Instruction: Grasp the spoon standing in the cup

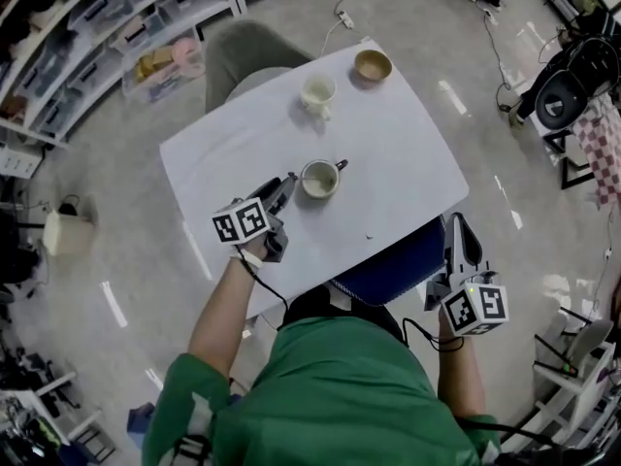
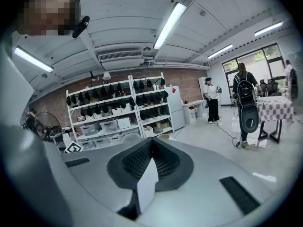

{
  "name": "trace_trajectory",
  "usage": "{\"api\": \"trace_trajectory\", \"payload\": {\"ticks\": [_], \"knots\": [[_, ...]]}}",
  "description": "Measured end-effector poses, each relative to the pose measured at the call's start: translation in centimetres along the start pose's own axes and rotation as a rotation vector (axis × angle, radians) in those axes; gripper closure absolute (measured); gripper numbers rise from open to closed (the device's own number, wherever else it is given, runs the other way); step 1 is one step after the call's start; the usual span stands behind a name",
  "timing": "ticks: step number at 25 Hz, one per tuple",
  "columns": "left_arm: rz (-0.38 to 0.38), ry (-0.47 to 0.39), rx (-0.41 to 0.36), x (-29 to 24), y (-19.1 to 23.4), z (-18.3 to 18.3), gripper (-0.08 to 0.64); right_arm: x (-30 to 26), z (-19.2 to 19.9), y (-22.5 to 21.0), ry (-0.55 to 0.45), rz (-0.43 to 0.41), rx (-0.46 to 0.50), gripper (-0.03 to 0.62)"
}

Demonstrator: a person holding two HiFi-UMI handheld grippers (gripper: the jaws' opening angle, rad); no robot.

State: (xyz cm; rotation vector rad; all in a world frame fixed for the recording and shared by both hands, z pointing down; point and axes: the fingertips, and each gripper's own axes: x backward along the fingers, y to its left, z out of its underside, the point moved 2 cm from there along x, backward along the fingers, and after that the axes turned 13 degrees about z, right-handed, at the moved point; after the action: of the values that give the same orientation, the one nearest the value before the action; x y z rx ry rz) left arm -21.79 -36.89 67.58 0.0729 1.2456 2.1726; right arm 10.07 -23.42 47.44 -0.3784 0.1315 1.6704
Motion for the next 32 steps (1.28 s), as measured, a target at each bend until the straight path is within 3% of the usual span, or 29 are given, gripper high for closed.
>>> {"api": "trace_trajectory", "payload": {"ticks": [3, 6, 13, 16, 19, 22, 32], "knots": [[0.029, 0.014, 0.137, -1.6, 1.2, 0.6, 0.355, 0.1, -0.1, -0.6, -0.006, 0.016, -0.004, 0.571], [0.038, 0.046, 0.197, -2.9, 2.2, 0.9, 0.345, 0.2, 0.0, -0.9, -0.009, 0.019, -0.005, 0.571], [0.029, 0.072, 0.24, -4.0, 2.7, 1.4, 0.349, 0.8, 0.1, -2.1, -0.01, 0.017, -0.009, 0.571], [0.004, 0.075, 0.236, -4.0, 3.0, 1.4, 0.425, 0.8, 0.0, -2.5, -0.012, 0.009, -0.011, 0.571], [-0.019, 0.073, 0.22, -3.9, 2.9, 1.3, 0.484, 0.6, 0.0, -3.0, -0.01, 0.002, -0.016, 0.571], [-0.044, 0.063, 0.181, -3.7, 2.2, 1.3, 0.492, 0.5, 0.2, -3.5, -0.005, -0.011, -0.019, 0.571], [-0.064, 0.009, -0.076, -2.4, -3.3, -0.3, 0.499, -1.6, 0.2, -3.1, -0.002, -0.121, -0.021, 0.571]]}}
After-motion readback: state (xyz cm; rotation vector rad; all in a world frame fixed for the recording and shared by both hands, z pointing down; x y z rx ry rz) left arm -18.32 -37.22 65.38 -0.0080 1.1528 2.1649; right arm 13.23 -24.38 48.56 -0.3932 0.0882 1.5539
